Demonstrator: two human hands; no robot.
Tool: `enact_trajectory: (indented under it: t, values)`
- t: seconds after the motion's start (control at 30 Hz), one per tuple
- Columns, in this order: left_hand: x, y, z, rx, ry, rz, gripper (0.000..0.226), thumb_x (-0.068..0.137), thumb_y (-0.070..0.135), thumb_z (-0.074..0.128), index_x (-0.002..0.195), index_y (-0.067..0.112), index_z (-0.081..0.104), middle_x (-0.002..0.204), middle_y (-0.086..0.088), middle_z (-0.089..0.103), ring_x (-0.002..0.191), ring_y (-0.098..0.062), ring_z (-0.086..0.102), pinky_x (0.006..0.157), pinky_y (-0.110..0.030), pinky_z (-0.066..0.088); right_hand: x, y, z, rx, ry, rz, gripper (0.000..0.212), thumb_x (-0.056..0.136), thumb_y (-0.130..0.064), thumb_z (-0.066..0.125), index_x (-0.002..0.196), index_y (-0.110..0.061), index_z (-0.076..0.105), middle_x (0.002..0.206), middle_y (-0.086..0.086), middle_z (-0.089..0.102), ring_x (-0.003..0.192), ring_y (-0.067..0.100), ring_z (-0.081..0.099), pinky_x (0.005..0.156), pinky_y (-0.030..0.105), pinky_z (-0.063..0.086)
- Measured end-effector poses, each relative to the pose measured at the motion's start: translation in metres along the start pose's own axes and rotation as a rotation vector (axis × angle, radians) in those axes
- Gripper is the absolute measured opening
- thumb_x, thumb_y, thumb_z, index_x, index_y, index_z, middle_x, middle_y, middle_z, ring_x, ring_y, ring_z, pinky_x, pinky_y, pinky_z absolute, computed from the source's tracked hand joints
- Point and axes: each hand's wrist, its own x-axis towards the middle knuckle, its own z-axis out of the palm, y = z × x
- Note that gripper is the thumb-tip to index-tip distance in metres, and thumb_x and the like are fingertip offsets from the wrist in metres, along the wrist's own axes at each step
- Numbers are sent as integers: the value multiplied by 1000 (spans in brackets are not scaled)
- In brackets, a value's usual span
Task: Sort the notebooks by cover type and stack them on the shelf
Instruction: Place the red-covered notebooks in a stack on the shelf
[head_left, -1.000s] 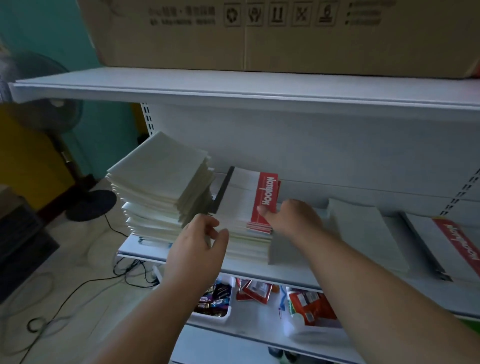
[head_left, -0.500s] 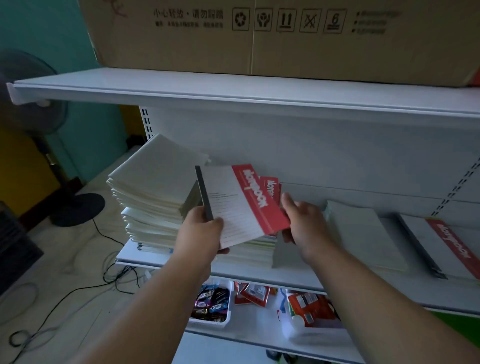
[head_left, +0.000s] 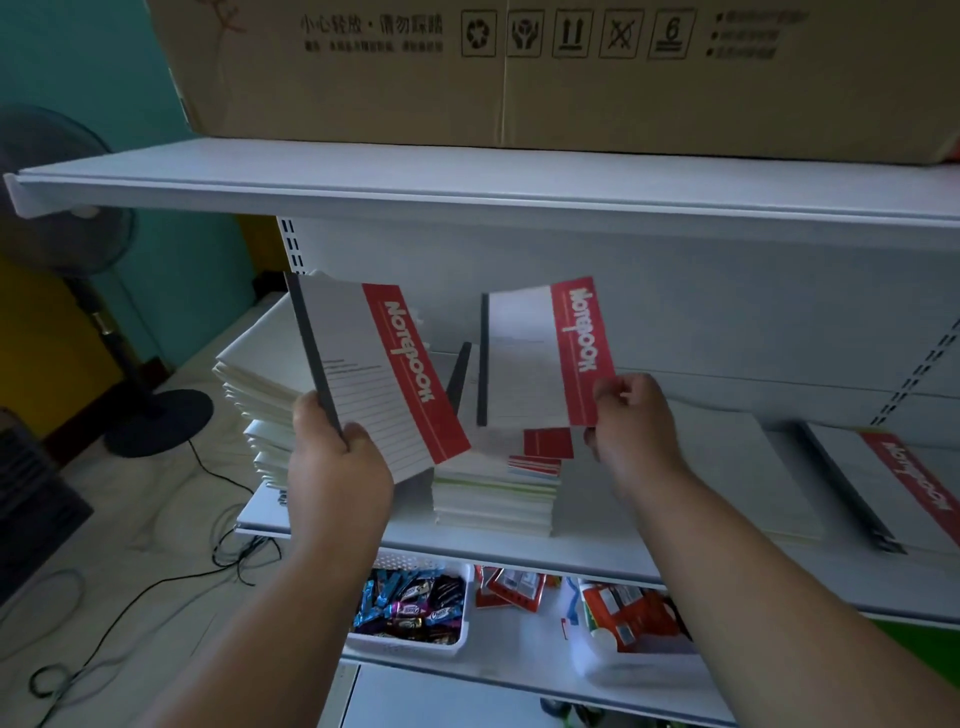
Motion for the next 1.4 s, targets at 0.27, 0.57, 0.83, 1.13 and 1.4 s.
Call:
enact_trajectory:
  t: [0.27,0.57,0.83,1.13,1.4]
  values:
    - [0,-3,10,-164,-143,-172,29,96,11,61,113,29,47,96,16,63,93,-11,63,81,-34,50,-48,-12,19,-294,-397,-192,37,97,-50,53,85,-16,60,82,1,69,75,18,67,68,32,53]
    - [-3,-5,-2,-113,-119,-98,23,102,12,50,112,32,44,95,21,59,86,1,56,62,-22,42,-8,-2,-10,-762,-151,-111,25,97,-28,50,107,-8,61,109,19,67,100,38,64,71,32,40]
    - [-20,3,8,-66,-89,-36,8,103,29,48,109,23,48,91,8,62,85,-15,60,66,-32,45,-54,-10,-18,28,-290,45,16,100,-29,53,94,-18,61,75,-2,65,59,16,57,57,30,44]
    - [-67,17,51,-76,-359,-80,22,99,21,59,111,35,47,98,15,66,84,-6,67,57,-21,50,-51,-3,-76,-295,-289,-47,42,86,-60,63,101,-21,56,94,-4,64,84,13,65,75,34,53]
    - [-142,38,137,-47,-670,-58,11,96,36,60,101,41,51,95,15,73,79,-4,73,71,-35,63,-11,24,-177,298,-122,230,15,95,-31,64,100,-17,70,89,7,77,83,30,75,81,52,59]
